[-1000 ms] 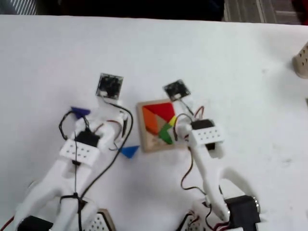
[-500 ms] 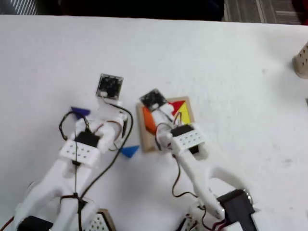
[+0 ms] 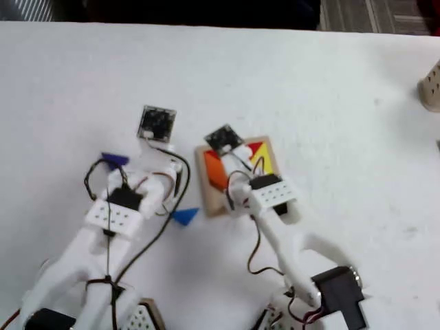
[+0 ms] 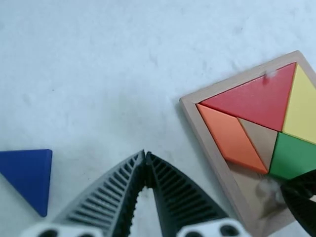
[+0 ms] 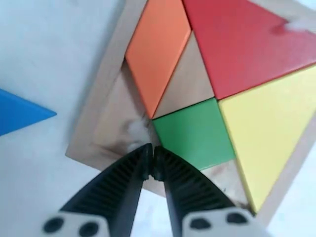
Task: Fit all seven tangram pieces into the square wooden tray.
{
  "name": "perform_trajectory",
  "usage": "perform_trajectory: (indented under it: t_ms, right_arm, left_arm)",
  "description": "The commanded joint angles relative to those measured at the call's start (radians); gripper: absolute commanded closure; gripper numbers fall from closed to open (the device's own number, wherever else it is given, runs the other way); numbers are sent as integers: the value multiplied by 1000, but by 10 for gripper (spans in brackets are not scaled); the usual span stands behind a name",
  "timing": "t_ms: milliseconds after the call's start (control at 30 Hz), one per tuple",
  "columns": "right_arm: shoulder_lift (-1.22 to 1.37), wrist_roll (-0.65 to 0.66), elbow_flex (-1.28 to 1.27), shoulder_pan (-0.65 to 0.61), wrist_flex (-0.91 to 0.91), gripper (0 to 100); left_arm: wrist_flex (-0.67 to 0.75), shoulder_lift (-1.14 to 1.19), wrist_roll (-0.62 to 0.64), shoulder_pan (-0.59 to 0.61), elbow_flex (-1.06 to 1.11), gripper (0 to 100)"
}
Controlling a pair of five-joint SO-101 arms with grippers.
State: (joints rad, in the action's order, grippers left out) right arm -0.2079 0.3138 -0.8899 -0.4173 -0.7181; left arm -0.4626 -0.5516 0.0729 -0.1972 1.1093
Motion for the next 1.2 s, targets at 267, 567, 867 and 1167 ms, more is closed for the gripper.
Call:
perform_trajectory:
  t_ms: [267, 567, 867, 1167]
  right_arm:
    - [-334, 32, -71, 137, -76, 981]
    - [-282, 40, -143, 186, 36, 981]
    - [-88, 40, -43, 142, 56, 981]
    - [-74, 40, -20, 73, 71, 981]
  left_arm:
    - [20, -36, -11, 10, -6, 977]
    - [20, -36, -11, 10, -6, 977]
    - [18, -36, -11, 10, -6, 977]
    - [18, -36, -11, 10, -6, 977]
